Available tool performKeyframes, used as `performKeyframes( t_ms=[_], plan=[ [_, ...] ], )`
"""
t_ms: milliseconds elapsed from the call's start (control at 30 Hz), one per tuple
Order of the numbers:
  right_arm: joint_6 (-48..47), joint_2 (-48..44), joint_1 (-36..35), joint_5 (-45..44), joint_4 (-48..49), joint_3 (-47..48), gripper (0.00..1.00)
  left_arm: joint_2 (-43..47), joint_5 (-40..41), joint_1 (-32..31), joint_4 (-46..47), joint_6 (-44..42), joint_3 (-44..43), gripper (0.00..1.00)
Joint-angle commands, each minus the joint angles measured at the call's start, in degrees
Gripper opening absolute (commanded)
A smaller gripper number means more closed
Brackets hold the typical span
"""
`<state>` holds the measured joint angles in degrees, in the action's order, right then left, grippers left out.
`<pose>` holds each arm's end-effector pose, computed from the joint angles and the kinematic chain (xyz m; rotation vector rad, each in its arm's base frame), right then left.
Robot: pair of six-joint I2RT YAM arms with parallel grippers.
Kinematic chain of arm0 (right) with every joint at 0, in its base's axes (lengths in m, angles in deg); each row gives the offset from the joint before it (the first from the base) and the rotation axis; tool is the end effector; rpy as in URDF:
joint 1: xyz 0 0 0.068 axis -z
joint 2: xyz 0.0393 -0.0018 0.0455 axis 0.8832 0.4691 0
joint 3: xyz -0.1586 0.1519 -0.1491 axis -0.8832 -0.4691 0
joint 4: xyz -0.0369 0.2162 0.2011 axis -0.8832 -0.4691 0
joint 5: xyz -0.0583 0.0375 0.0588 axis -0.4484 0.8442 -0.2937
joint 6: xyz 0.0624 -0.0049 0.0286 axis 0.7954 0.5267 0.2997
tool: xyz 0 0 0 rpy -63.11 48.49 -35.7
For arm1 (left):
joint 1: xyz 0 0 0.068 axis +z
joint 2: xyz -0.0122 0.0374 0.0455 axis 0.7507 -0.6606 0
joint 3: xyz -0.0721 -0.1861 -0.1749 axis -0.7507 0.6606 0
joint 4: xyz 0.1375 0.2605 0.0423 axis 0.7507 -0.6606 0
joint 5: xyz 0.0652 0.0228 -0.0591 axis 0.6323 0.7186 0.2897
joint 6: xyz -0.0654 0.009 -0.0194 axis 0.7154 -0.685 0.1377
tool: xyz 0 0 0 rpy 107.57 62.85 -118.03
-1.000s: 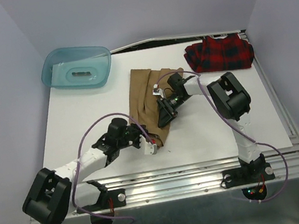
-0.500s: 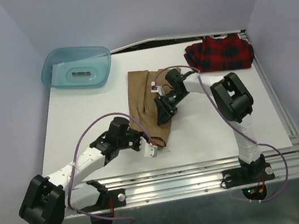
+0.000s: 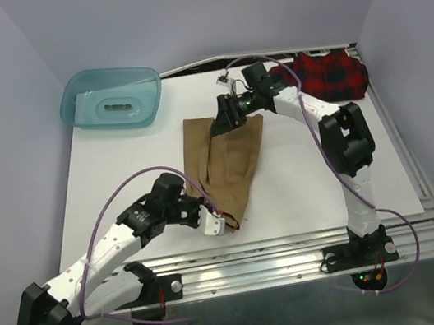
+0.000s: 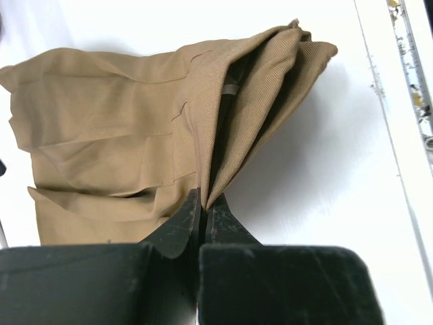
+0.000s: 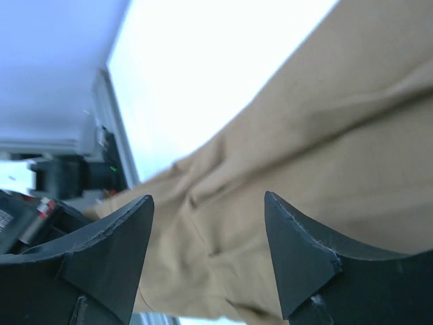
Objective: Fold and stack the skirts
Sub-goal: Fold the skirt
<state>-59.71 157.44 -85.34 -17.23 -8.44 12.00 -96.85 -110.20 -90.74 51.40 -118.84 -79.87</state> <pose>0.4539 0.2449 0.2062 -0.7404 2.2500 1.4080 0.1684 -0.1878 0.2003 1.9448 0.9513 -0.2618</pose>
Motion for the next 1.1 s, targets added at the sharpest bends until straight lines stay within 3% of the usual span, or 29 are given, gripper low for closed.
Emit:
performKeyframes(
  t_ms=[0, 67, 200, 433, 633, 767, 867, 967, 1067],
  plan=[
    [18.0, 2.0, -2.9, 6.3, 23.3, -2.7, 0.70, 2.2, -2.2, -0.5, -3.8, 4.5, -3.9, 0.00],
    [24.5, 3.0, -4.6, 7.2, 28.7, -5.5, 0.70, 2.1, -3.1, -0.5, -4.9, 5.7, -4.7, 0.00],
    [40.0, 4.8, -7.4, 7.8, 56.0, -16.3, 0.68, 1.8, -3.6, -0.5, -5.1, 7.7, -6.1, 0.00],
    [40.9, 14.3, -8.0, 7.6, 64.7, -26.7, 0.61, 2.0, -4.0, -0.5, -6.6, 12.3, -10.7, 0.00],
    [43.4, 12.4, -13.3, 7.6, 73.1, -36.7, 0.61, 1.3, -3.8, -0.5, -7.3, 15.7, -16.1, 0.00],
    [41.8, 7.8, -15.4, 6.8, 72.6, -39.3, 0.62, 0.5, -5.0, -0.5, -8.5, 16.9, -18.0, 0.00],
    [39.0, 3.1, -14.9, 6.8, 68.5, -35.3, 0.65, 0.4, -6.2, -0.5, -10.7, 16.6, -19.5, 0.00],
    [32.4, -0.2, -12.0, 6.1, 57.7, -26.8, 0.70, 1.0, -7.5, -0.5, -13.3, 16.4, -19.1, 0.00],
    [19.4, -0.8, -9.0, 5.0, 35.3, -14.7, 0.73, 2.0, -9.1, -1.1, -14.9, 17.6, -18.1, 0.00]
  ],
)
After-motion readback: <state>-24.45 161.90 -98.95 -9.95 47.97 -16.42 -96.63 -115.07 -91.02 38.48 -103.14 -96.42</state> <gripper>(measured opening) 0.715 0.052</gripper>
